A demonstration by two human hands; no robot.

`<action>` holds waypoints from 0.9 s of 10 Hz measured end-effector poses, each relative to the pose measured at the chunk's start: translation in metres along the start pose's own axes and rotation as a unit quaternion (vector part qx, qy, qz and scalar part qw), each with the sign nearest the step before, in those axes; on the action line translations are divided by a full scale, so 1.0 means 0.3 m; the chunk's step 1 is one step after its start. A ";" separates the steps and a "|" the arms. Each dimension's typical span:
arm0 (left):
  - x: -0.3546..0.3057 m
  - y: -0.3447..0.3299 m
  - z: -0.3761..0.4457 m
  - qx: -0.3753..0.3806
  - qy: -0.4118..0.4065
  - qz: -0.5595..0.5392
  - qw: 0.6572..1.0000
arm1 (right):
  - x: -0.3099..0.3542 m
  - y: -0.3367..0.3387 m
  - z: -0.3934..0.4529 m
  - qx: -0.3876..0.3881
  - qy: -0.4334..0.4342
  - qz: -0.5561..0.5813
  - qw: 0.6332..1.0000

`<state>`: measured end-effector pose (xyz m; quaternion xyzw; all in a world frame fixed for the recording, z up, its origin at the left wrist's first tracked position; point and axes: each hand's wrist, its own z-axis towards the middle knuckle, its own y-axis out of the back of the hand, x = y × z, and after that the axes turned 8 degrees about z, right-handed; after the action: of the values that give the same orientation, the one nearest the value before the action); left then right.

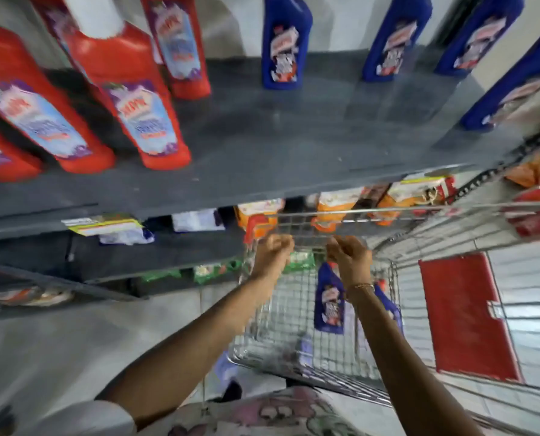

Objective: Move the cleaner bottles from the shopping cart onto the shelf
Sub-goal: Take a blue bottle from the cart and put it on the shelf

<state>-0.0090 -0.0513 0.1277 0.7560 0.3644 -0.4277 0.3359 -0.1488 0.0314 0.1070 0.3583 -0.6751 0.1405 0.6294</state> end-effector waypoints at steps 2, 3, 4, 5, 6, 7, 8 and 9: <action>0.306 -0.344 0.074 0.034 0.250 0.052 0.966 | -0.415 0.316 0.085 -0.001 -0.316 0.018 0.949; 0.422 -0.498 0.097 0.023 0.271 0.152 0.950 | -0.596 0.380 0.069 0.077 -0.381 -0.078 0.918; 0.504 -0.581 0.116 0.047 0.253 0.201 0.945 | -0.687 0.375 0.065 0.096 -0.394 -0.050 0.913; 0.586 -0.666 0.179 0.038 0.237 0.202 0.949 | -0.854 0.337 0.114 0.073 -0.416 -0.018 0.906; 0.615 -0.708 0.220 0.046 0.232 0.203 0.950 | -0.949 0.320 0.153 0.079 -0.449 -0.018 0.890; 0.651 -0.728 0.234 0.084 0.224 0.238 0.941 | -0.974 0.296 0.150 0.091 -0.479 0.032 0.872; 0.669 -0.724 0.221 0.092 0.243 0.234 0.937 | -0.969 0.284 0.134 0.072 -0.491 0.083 0.864; 0.656 -0.720 0.189 0.084 0.245 0.177 0.950 | -0.965 0.317 0.081 0.050 -0.470 0.089 0.877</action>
<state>-0.1403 0.0639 -0.1132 0.9152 0.2586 -0.1925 0.2419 -0.2441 0.1717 -0.1474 0.3516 -0.9126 0.0446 0.2039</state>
